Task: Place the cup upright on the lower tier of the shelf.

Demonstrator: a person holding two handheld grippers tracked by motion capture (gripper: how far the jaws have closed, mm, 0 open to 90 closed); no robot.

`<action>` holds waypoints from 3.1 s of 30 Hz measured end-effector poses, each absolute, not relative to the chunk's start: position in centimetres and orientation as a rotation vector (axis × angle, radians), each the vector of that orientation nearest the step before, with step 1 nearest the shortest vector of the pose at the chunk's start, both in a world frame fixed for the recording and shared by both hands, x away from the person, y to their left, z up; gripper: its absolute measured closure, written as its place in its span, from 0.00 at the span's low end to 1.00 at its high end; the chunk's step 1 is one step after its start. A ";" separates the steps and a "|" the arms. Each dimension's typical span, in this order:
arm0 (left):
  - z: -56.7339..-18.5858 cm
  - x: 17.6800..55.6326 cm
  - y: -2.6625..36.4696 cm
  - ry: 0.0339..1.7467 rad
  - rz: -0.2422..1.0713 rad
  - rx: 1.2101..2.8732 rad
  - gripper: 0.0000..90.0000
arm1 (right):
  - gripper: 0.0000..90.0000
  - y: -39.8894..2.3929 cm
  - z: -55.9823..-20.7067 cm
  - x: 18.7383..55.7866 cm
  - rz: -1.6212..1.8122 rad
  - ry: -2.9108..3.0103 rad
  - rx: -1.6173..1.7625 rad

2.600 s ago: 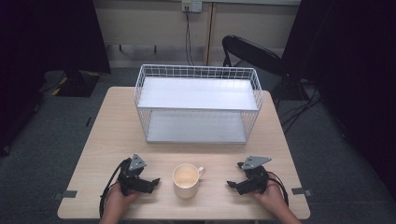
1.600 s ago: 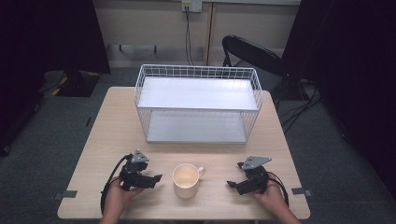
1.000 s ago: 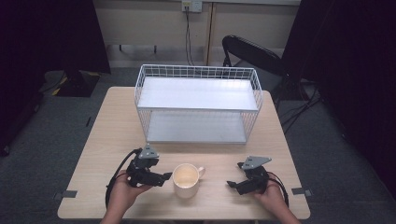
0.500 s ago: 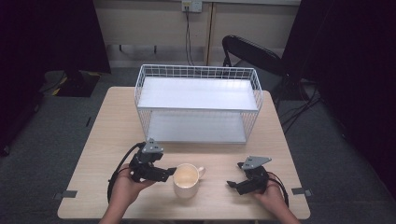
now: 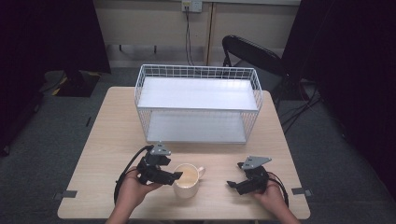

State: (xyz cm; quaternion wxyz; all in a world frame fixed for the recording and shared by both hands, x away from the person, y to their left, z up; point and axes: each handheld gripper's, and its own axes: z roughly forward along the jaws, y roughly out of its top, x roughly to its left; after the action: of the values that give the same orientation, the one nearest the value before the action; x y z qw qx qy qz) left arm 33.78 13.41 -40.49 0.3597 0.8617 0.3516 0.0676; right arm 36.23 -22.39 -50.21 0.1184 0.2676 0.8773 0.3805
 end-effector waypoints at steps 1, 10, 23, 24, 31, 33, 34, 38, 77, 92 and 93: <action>-40.6 33.8 13.4 0.906 0.172 2.222 0.38 | 0.14 -22.4 -50.2 36.2 1.113 2.566 0.782; -42.0 34.1 12.7 0.931 0.154 2.248 0.48 | 0.14 -22.4 -50.2 36.2 1.113 2.566 0.783; -43.4 34.5 11.7 0.956 0.102 2.259 0.66 | 0.14 -22.4 -50.2 36.2 1.113 2.566 0.782; -43.4 34.5 11.6 0.958 0.106 2.262 0.68 | 0.14 -22.4 -50.2 36.2 1.113 2.565 0.782; -43.8 34.7 11.5 0.965 0.104 2.272 0.82 | 0.14 -22.4 -50.2 36.2 1.113 2.565 0.782; -44.0 34.7 11.3 0.961 0.125 2.290 0.83 | 0.14 -22.4 -50.2 36.2 1.112 2.565 0.782; -43.9 34.7 11.3 0.958 0.152 2.305 0.85 | 0.14 -22.4 -50.2 36.2 1.113 2.565 0.782; -43.6 35.0 12.0 1.004 0.160 2.287 0.92 | 0.14 -22.4 -50.2 36.2 1.113 2.566 0.782; -43.3 39.3 12.8 1.192 0.277 2.138 0.93 | 0.14 -22.4 -50.2 36.2 1.113 2.565 0.782; -43.9 40.9 13.4 1.261 0.346 2.046 0.93 | 0.14 -22.4 -50.2 36.2 1.113 2.566 0.782; -43.8 40.9 13.4 1.260 0.353 2.046 0.93 | 0.14 -22.4 -50.2 36.2 1.113 2.566 0.783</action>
State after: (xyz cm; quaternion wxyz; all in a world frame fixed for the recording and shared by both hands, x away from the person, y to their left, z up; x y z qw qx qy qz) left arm 40.95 13.41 -43.81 0.3490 0.7895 0.4862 0.1363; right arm 36.23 -22.39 -50.21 0.1185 0.2676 0.8772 0.3806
